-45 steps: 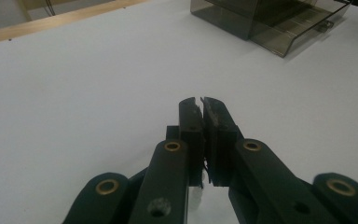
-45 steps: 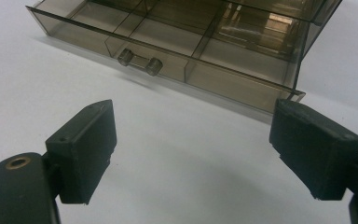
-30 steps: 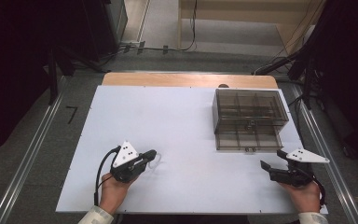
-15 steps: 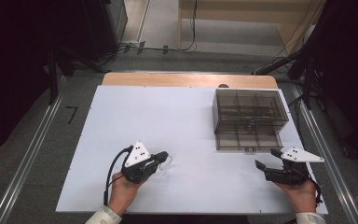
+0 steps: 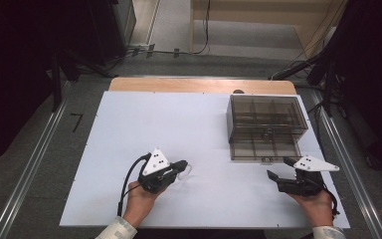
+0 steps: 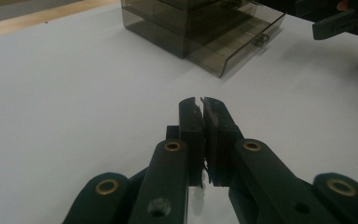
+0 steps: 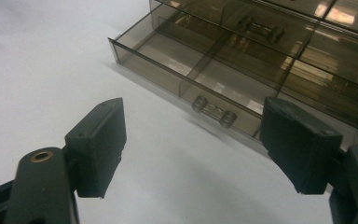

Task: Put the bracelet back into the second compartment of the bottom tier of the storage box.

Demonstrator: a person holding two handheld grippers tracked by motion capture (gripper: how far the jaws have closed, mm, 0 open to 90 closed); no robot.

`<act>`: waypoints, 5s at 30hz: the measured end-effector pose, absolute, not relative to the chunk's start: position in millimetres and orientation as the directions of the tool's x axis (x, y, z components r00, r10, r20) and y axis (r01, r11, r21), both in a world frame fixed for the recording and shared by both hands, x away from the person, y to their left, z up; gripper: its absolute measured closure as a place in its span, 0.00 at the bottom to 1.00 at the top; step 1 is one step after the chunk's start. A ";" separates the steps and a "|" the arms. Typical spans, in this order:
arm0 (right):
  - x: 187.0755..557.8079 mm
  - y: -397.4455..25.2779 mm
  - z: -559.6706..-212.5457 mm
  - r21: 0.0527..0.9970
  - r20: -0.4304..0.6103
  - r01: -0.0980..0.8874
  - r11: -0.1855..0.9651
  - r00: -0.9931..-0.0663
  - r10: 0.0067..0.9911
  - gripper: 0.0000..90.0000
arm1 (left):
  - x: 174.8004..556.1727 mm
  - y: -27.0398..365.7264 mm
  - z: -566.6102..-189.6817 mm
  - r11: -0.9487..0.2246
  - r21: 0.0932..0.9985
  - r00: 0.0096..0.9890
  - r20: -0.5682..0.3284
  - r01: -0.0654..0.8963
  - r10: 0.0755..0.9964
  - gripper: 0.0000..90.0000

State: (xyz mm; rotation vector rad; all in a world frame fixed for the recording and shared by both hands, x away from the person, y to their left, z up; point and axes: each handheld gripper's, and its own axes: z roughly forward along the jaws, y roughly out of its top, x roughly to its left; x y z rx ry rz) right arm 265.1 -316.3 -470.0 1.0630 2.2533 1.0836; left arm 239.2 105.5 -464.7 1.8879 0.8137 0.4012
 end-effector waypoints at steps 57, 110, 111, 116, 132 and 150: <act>265.2 -212.6 -469.5 0.787 -0.085 0.275 0.552 -0.838 0.538 0.54 | 255.8 21.9 -464.6 -0.298 0.902 0.837 -0.114 0.313 0.535 0.97; 262.7 -212.9 -468.7 0.786 -0.151 0.236 0.571 -0.822 0.548 0.92 | 257.0 20.3 -467.6 -0.280 0.895 0.827 -0.153 0.348 0.541 0.90; 262.9 -213.7 -468.3 0.789 -0.153 0.236 0.567 -0.818 0.554 0.92 | 257.1 20.7 -467.4 -0.274 0.896 0.824 -0.154 0.349 0.545 0.90; 263.4 -217.0 -466.4 0.800 -0.168 0.234 0.553 -0.797 0.580 0.92 | 257.9 22.6 -468.0 -0.275 0.894 0.819 -0.154 0.353 0.552 0.90; 267.2 -238.3 -457.7 0.862 -0.189 0.235 0.449 -0.674 0.714 0.92 | 263.6 25.9 -475.3 -0.311 0.866 0.788 -0.140 0.391 0.600 0.76; 291.3 -274.2 -454.8 0.897 -0.140 0.301 0.325 -0.504 0.852 0.92 | 269.7 46.4 -472.7 -0.282 0.868 0.739 -0.133 0.409 0.661 0.71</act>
